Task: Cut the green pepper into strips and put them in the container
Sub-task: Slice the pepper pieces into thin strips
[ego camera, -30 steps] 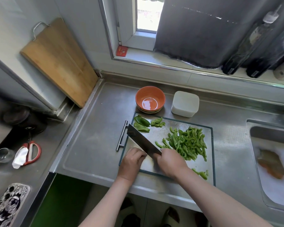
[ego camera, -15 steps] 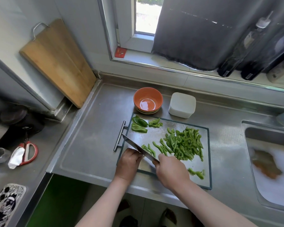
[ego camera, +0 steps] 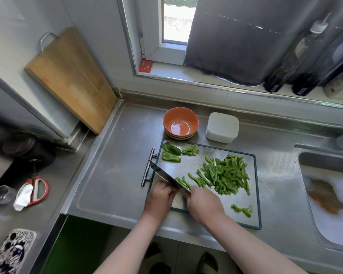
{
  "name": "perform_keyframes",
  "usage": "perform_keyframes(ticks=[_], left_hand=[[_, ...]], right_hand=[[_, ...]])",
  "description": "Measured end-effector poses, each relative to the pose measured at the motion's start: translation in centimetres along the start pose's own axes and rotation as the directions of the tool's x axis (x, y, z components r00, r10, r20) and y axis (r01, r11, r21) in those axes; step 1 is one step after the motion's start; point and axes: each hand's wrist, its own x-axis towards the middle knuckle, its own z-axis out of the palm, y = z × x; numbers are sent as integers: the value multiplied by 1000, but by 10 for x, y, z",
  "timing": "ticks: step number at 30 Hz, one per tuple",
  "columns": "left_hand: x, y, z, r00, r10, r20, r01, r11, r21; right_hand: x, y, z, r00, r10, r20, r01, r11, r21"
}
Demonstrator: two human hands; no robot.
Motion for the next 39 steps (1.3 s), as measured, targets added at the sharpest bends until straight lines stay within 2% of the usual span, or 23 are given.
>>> perform_keyframes(ticks=[5, 10, 13, 16, 19, 23, 26, 29, 32, 34, 35, 37, 39], left_hand=[[4, 1, -6, 996, -28, 81, 30, 999, -29], [17, 10, -11, 951, -249, 183, 266, 961, -77], [34, 24, -10, 898, -396, 192, 422, 899, -119], [57, 45, 2, 846, -475, 244, 523, 828, -200], [78, 62, 19, 792, -496, 356, 594, 759, -265], [93, 67, 17, 742, -462, 486, 631, 726, -275], [100, 52, -4, 767, -484, 422, 591, 789, -169], [115, 47, -29, 746, -572, 341, 640, 757, -130], [137, 60, -47, 793, -548, 267, 577, 816, -37], [145, 79, -50, 833, -456, 313, 475, 880, 17], [147, 91, -46, 842, -388, 375, 423, 906, -13], [145, 116, -30, 826, -240, 510, 333, 938, -97], [142, 136, -12, 797, -135, 589, 228, 970, -87]], right_hand=[[11, -1, -9, 1000, -1, -16, 1, 999, 43], [2, 37, -25, 1000, 20, -16, -16, 980, 199], [-4, 59, -42, 992, 13, -122, 7, 987, 161], [-7, 79, -64, 967, -16, -255, 38, 996, 78], [-7, 100, -78, 946, -45, -320, 45, 999, -7], [-11, 124, -89, 927, -96, -362, 54, 991, -125], [-12, 134, -95, 917, -174, -358, 98, 970, -221], [-12, 136, -101, 905, -224, -363, 131, 955, -264], [-10, 134, -107, 893, -277, -354, 173, 939, -298], [-8, 133, -111, 884, -312, -347, 201, 926, -321], [-8, 133, -112, 884, -326, -334, 211, 917, -337], [-10, 131, -114, 882, -353, -312, 234, 903, -360], [-11, 128, -114, 880, -380, -287, 268, 893, -361]])
